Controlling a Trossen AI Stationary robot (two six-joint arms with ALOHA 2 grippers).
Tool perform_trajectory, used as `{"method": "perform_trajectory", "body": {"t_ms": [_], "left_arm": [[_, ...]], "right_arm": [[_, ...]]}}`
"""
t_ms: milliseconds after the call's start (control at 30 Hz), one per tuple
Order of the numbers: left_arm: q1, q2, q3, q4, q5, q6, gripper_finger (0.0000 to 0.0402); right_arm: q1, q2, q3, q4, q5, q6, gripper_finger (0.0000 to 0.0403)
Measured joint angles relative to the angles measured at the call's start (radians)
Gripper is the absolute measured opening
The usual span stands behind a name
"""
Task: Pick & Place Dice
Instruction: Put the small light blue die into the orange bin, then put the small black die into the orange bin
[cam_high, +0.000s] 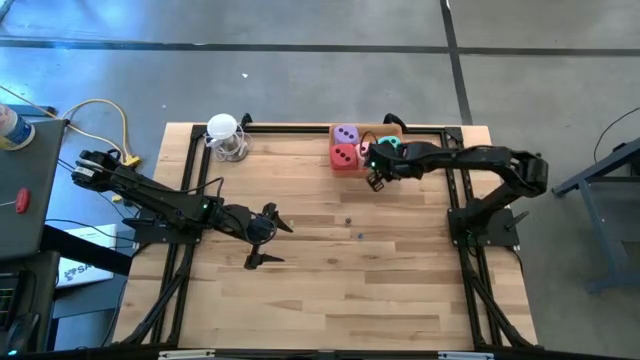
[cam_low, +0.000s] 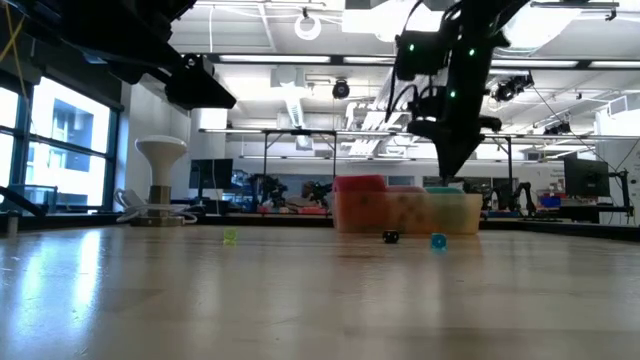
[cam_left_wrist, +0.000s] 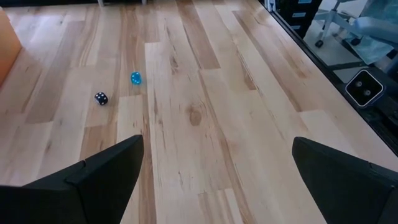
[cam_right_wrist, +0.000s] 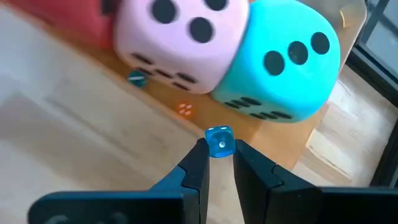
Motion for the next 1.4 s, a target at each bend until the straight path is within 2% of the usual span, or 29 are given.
{"method": "perform_trajectory", "body": {"t_ms": [133, 333, 700, 833, 967, 1133, 1200, 1267, 1400], "left_arm": [[0.0, 0.0, 0.0, 0.0, 0.0, 0.024, 0.04], [0.0, 0.0, 0.0, -0.001, 0.0, 0.053, 0.04], [0.0, 0.0, 0.0, -0.006, 0.0, 0.038, 0.04], [0.0, 0.0, 0.0, -0.005, 0.0, 0.033, 0.04], [0.0, 0.0, 0.0, -0.004, 0.0, 0.033, 0.04], [0.0, 0.0, 0.0, -0.004, 0.0, 0.033, 0.04], [0.0, 0.0, 0.0, -0.005, 0.0, 0.032, 0.04], [0.0, 0.0, 0.0, -0.007, 0.0, 0.03, 0.04], [0.0, 0.0, 0.0, -0.02, 0.0, 0.011, 0.04]], "right_arm": [[-0.063, 0.007, 0.0, 0.027, -0.034, -0.018, 0.0051], [-0.085, 0.005, 0.0, 0.066, -0.052, -0.022, 0.0062], [-0.085, 0.005, 0.0, 0.066, -0.045, -0.02, 0.0163], [-0.083, 0.005, 0.0, 0.133, -0.048, -0.083, 0.0192], [-0.046, -0.012, 0.0, 0.277, -0.121, -0.171, 0.0202], [0.036, -0.019, 0.0, 0.384, -0.419, -0.304, 0.0203], [0.078, -0.01, 0.0, 0.374, -0.487, -0.316, 0.0203], [0.125, 0.006, 0.001, 0.352, -0.492, -0.333, 0.0203], [0.215, 0.055, 0.0, 0.332, -0.403, -0.389, 0.0201]]}}
